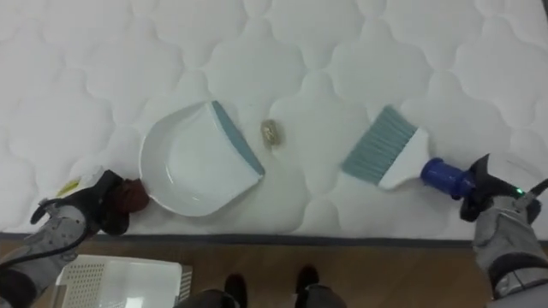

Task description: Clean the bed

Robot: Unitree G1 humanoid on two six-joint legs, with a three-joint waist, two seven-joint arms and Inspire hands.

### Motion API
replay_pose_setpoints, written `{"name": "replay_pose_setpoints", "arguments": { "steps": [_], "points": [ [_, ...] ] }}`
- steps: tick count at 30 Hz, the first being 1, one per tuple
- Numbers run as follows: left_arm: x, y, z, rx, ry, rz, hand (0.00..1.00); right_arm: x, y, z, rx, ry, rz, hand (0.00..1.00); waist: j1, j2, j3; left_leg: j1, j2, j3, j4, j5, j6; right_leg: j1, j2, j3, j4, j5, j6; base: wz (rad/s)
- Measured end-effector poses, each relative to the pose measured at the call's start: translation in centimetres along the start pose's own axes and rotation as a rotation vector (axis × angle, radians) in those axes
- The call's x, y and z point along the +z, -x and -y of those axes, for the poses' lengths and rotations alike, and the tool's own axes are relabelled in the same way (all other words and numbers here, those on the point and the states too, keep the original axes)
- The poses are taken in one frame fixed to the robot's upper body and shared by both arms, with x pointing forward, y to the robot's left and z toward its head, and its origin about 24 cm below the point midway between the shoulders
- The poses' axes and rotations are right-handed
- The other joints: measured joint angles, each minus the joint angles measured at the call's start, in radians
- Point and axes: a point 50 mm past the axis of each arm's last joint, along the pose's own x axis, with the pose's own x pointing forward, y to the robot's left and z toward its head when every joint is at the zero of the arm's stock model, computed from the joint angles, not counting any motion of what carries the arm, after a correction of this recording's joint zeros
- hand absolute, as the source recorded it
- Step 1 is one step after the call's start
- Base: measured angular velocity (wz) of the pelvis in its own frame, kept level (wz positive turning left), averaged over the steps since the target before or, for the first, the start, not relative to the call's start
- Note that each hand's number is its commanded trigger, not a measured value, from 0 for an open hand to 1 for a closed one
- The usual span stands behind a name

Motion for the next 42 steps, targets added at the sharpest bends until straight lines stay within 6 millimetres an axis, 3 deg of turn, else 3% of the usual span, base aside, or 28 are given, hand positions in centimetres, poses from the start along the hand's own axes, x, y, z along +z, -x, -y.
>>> {"name": "replay_pose_setpoints", "arguments": {
  "steps": [5, 8, 13, 18, 24, 30, 37, 42],
  "points": [
    [0.1, -0.1, -1.0, 0.03, -0.083, 0.031, 1.0, 0.5, -0.7, 1.8, -0.039, 0.158, 0.054, 1.0, 0.001, -0.01, 0.0009, 0.002, 0.002, -0.002, -0.006, 0.001, -0.002, 0.008, 0.0, -0.012, -0.013, 0.001, -0.002, 0.01],
    [-0.1, -0.2, -2.0, 0.053, -0.137, 0.036, 1.0, 1.3, -0.9, 2.6, -0.064, 0.246, 0.104, 1.0, 0.001, -0.032, 0.0099, 0.012, 0.003, 0.0, -0.015, 0.002, -0.004, 0.015, 0.0, -0.014, -0.018, 0.003, -0.004, -0.03],
    [0.3, -0.5, -3.3, 0.085, -0.202, 0.055, 1.0, 1.3, -1.3, 4.8, -0.145, 0.396, 0.159, 1.0, 0.02, -0.052, 0.0086, 0.01, 0.004, 0.0, -0.02, 0.003, -0.004, 0.015, 0.0, -0.027, -0.029, 0.005, -0.004, 0.0],
    [0.0, -0.4, -4.4, 0.116, -0.262, 0.065, 1.0, 3.2, -1.6, 6.9, -0.233, 0.536, 0.227, 1.0, 0.026, -0.068, 0.0084, 0.007, 0.013, -0.002, -0.021, 0.004, -0.007, 0.022, 0.004, -0.049, -0.053, 0.013, -0.01, 0.0],
    [0.4, -0.4, -4.7, 0.13, -0.274, 0.083, 1.0, 5.7, -1.6, 8.5, -0.308, 0.572, 0.311, 1.0, 0.049, -0.088, 0.0121, 0.017, 0.019, -0.007, -0.021, 0.003, -0.013, 0.037, 0.005, -0.073, -0.057, 0.016, -0.015, 0.02],
    [0.6, -0.4, -4.9, 0.141, -0.274, 0.092, 1.0, 6.4, -1.5, 8.7, -0.326, 0.585, 0.341, 1.0, 0.063, -0.107, 0.016, 0.01, 0.017, -0.03, -0.023, 0.003, -0.013, 0.055, 0.002, -0.102, -0.073, 0.019, -0.017, 0.1],
    [0.8, -0.4, -5.0, 0.161, -0.304, 0.102, 1.0, 7.3, -1.3, 8.9, -0.375, 0.567, 0.375, 1.0, 0.063, -0.11, 0.0153, 0.01, 0.014, -0.041, -0.029, 0.005, -0.014, 0.061, 0.002, -0.111, -0.081, 0.019, -0.016, 0.04],
    [0.7, -0.3, -5.0, 0.165, -0.314, 0.087, 1.0, 9.9, -0.6, 10.1, -0.452, 0.532, 0.463, 1.0, 0.061, -0.11, 0.0149, 0.014, 0.016, -0.041, -0.029, 0.007, -0.017, 0.063, 0.009, -0.109, -0.089, 0.02, -0.017, 0.0]
  ]
}}
